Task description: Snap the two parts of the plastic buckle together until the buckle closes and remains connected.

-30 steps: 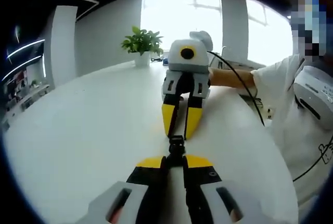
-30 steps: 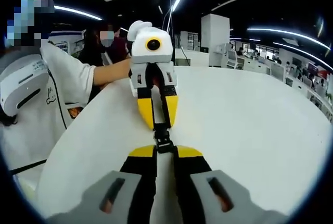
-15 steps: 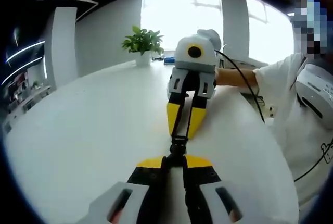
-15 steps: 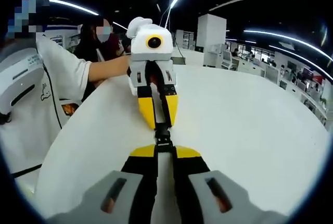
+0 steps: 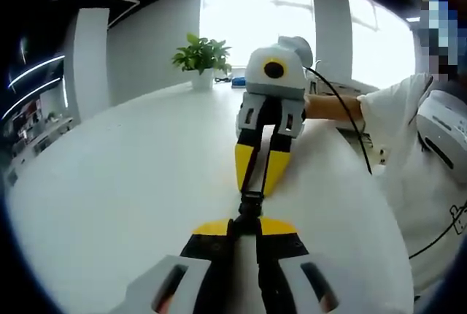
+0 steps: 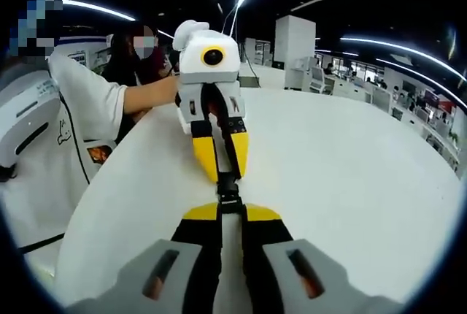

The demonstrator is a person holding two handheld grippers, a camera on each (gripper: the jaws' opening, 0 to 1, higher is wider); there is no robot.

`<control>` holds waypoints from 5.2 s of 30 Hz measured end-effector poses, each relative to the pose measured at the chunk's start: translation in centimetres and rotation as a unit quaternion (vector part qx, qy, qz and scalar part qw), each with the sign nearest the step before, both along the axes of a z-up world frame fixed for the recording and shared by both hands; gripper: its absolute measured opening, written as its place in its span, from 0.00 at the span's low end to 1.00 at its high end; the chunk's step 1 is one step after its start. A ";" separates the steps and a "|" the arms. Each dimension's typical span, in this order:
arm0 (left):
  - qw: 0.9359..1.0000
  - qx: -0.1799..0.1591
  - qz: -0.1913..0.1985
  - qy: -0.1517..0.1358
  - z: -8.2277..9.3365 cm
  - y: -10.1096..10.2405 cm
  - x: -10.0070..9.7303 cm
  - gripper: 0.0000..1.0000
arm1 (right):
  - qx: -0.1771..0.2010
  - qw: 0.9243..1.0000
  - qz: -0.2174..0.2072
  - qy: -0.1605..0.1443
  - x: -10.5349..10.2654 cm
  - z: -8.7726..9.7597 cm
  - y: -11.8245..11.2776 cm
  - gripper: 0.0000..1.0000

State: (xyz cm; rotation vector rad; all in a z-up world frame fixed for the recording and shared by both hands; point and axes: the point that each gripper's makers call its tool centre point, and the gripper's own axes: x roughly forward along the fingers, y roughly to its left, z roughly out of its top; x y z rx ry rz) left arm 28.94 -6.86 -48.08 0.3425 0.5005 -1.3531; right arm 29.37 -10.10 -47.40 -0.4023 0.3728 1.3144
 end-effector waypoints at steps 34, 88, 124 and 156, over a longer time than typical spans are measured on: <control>0.999 -0.035 0.038 -0.006 0.1 0.2 1.0 0.20 | 0.019 1.000 -0.014 -0.002 -0.6 -0.2 -0.2 0.24; 1.000 -0.022 0.001 0.002 -0.1 -0.1 1.0 0.11 | 0.000 1.000 0.003 0.011 0.4 -0.1 -0.1 0.10; 1.000 0.003 0.009 -0.019 0.3 -1.5 0.5 0.09 | -0.042 0.998 0.034 0.004 0.2 0.3 0.9 0.07; 1.000 -0.004 0.007 -0.009 0.6 -0.6 4.9 0.10 | -0.041 0.999 0.024 0.009 5.6 0.2 0.3 0.08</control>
